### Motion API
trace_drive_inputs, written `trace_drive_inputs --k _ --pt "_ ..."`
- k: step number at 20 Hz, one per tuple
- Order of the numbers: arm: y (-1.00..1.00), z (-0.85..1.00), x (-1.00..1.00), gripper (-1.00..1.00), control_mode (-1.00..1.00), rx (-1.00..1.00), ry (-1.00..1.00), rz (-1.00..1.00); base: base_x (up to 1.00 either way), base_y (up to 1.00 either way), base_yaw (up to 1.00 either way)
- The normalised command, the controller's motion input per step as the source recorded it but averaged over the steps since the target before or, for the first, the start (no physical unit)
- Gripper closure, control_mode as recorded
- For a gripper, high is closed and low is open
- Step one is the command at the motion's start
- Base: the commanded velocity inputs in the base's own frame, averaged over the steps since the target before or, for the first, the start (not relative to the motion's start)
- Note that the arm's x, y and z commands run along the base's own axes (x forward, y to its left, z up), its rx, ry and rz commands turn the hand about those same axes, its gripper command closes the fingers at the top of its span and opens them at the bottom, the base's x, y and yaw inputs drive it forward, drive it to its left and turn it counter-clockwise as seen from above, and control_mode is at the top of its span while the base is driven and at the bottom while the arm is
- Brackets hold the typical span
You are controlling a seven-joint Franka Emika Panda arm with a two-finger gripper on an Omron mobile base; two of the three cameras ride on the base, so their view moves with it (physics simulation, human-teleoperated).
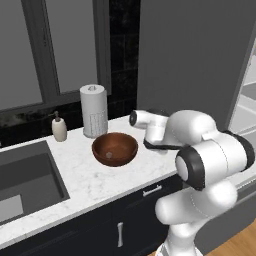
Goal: Grab a lemon wedge from the fridge and one ice cube from the ice bowl, and put them in the glass of lemonade.
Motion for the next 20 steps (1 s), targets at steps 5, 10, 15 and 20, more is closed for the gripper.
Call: trace_drive_inputs --k 5,10,15,20 --pt "-0.02 -0.22 0.29 1.00 -1.00 -0.06 0.00 -0.04 0.00 0.00 0.00" --pt "-0.01 -0.21 0.23 1.00 -1.00 -0.05 0.00 -0.03 0.00 0.00 0.00" --pt "0.00 -0.20 0.17 1.00 -1.00 -0.05 0.00 -0.03 0.00 0.00 0.00" --pt "0.00 -0.23 0.14 1.00 -1.00 -0.05 0.00 -0.03 0.00 0.00 0.00"
